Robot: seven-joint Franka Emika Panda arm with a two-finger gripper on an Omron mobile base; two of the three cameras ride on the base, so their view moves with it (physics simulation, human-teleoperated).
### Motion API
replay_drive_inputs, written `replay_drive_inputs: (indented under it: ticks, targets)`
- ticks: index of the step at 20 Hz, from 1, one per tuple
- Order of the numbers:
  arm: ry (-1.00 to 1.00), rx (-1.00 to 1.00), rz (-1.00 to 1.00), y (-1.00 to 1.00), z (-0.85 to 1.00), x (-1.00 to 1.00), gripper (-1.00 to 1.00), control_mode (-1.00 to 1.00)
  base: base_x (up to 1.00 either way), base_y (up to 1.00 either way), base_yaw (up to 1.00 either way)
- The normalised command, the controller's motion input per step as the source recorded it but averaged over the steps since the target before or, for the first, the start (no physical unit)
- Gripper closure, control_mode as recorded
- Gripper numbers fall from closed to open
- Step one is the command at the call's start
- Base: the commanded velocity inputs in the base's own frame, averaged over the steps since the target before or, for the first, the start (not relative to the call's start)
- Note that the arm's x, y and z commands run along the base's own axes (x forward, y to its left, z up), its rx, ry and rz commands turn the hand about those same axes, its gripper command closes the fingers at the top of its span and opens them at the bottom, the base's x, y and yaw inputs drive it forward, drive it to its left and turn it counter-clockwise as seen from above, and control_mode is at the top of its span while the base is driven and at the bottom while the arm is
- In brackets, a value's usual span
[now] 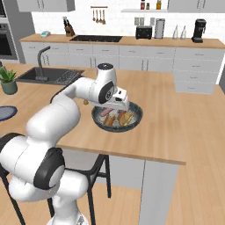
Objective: Place one bun and one sausage from the bowl on each plate.
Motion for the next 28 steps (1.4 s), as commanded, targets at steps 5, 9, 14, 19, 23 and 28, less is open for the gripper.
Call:
replay_drive_inputs:
  ticks: [5,9,14,19,23,28]
  targets:
    - [0.0,0.0,0.0,-0.06,-0.13,0.5,-1.0,-1.0,0.0,0.0,0.0]
    - [0.0,0.0,0.0,0.0,0.0,0.45,-1.0,-1.0,0.0,0.0,0.0]
    - [0.0,0.0,0.0,-0.05,-0.06,0.47,-1.0,-1.0,0.0,0.0,0.0]
    - [0.0,0.0,0.0,-0.27,-0.36,0.5,-1.0,-1.0,0.0,0.0,0.0]
    - [0.0,0.0,0.0,-0.16,-0.46,0.43,-1.0,-1.0,0.0,0.0,0.0]
    - [0.0,0.0,0.0,0.0,-0.37,0.25,-1.0,-1.0,0.0,0.0,0.0]
